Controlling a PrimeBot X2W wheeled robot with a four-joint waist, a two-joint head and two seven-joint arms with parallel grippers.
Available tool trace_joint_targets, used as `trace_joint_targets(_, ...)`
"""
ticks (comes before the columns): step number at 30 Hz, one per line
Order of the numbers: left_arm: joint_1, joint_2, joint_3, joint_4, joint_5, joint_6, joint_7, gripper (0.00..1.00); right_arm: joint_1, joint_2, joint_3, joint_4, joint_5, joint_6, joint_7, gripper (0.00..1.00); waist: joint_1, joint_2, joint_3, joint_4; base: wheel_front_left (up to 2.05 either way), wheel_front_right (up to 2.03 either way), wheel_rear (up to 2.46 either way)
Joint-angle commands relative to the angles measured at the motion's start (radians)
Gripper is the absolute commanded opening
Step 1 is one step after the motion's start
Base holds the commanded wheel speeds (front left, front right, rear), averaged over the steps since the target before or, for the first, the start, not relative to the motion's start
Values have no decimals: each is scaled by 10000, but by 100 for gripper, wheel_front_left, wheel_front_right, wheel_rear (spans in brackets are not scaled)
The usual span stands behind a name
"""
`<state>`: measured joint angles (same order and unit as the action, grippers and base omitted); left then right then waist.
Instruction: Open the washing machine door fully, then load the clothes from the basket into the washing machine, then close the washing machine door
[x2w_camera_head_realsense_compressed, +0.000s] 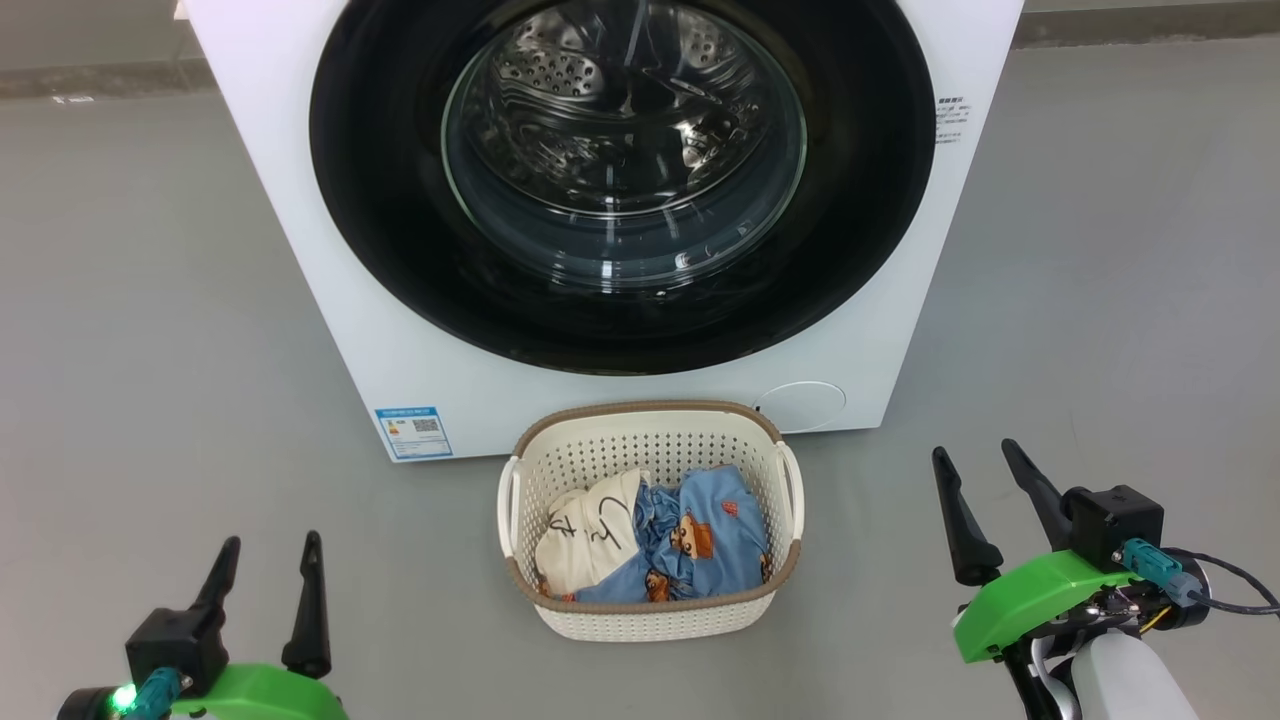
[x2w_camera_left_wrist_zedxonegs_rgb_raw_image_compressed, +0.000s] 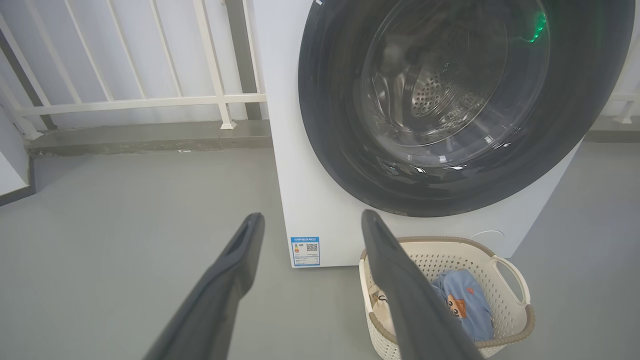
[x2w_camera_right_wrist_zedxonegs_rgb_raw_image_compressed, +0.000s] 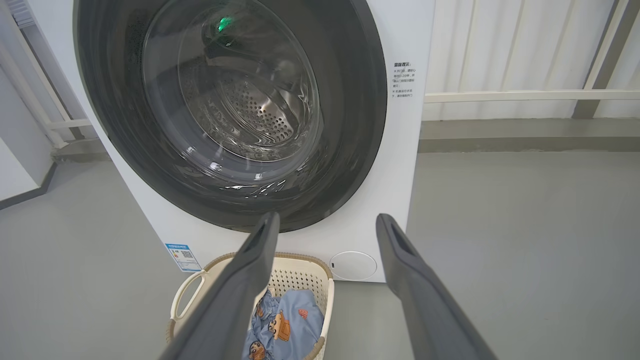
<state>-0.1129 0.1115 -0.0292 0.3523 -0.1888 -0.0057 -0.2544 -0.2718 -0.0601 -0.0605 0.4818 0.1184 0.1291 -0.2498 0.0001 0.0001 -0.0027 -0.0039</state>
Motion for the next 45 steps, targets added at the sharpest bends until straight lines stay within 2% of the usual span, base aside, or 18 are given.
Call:
trace_joint_targets(1,-469,247,324,-213,44,-15,-74,100,-155,68,209,-215,-63,16,-120,100,0,-1,16,-11,0,0,0)
trace_joint_targets(16,-554,314,231,-59,-58,-48,-71,100,-113,85,134,-236,12,16,-120,100,-1,-1,119,8,22,22,-43)
trace_joint_targets(36,-718,282,296,-211,-279,-15,-73,100,-170,94,38,-208,-11,16,-120,100,-1,-1,370,34,112,112,-223)
trace_joint_targets(45,-700,209,386,-568,-88,46,-73,100,-227,96,28,-255,22,16,-120,100,-1,-1,487,91,57,57,-113)
